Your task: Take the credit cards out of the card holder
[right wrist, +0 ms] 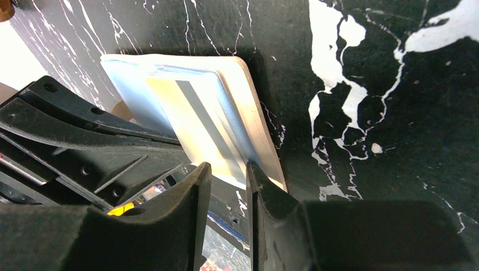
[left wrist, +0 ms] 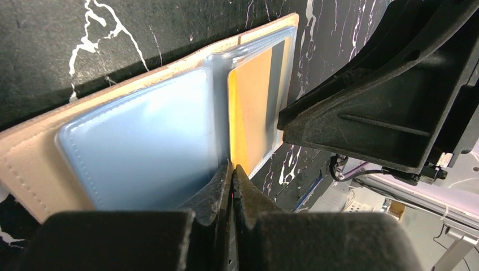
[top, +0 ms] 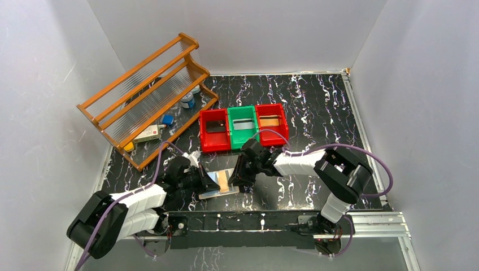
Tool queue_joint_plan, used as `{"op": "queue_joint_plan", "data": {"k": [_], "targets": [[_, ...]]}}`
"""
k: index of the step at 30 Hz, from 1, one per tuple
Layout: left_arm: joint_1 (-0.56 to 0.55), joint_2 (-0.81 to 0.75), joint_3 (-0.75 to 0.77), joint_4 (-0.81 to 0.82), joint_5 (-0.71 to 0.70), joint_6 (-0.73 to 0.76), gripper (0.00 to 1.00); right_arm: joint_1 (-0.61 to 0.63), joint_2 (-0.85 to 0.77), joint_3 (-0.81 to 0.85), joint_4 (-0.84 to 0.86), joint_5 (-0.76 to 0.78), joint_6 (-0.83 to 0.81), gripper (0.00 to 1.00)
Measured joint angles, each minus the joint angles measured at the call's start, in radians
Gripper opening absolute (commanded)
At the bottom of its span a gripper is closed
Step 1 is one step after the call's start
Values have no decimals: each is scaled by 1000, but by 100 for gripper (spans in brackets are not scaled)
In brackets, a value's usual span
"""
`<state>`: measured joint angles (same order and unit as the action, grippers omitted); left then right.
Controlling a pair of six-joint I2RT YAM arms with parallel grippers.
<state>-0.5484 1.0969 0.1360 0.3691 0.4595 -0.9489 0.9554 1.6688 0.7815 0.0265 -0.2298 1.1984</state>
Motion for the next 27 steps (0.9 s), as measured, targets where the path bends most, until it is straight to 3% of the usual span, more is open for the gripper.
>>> {"op": "queue_joint_plan", "data": {"k": [26,27], "targets": [[-12,-127,67,-300,-108,59,0,14,11,0,34,-2,11,39],[-12,-129,69,-303,-109,60,3,14,11,0,34,-2,11,39]]}}
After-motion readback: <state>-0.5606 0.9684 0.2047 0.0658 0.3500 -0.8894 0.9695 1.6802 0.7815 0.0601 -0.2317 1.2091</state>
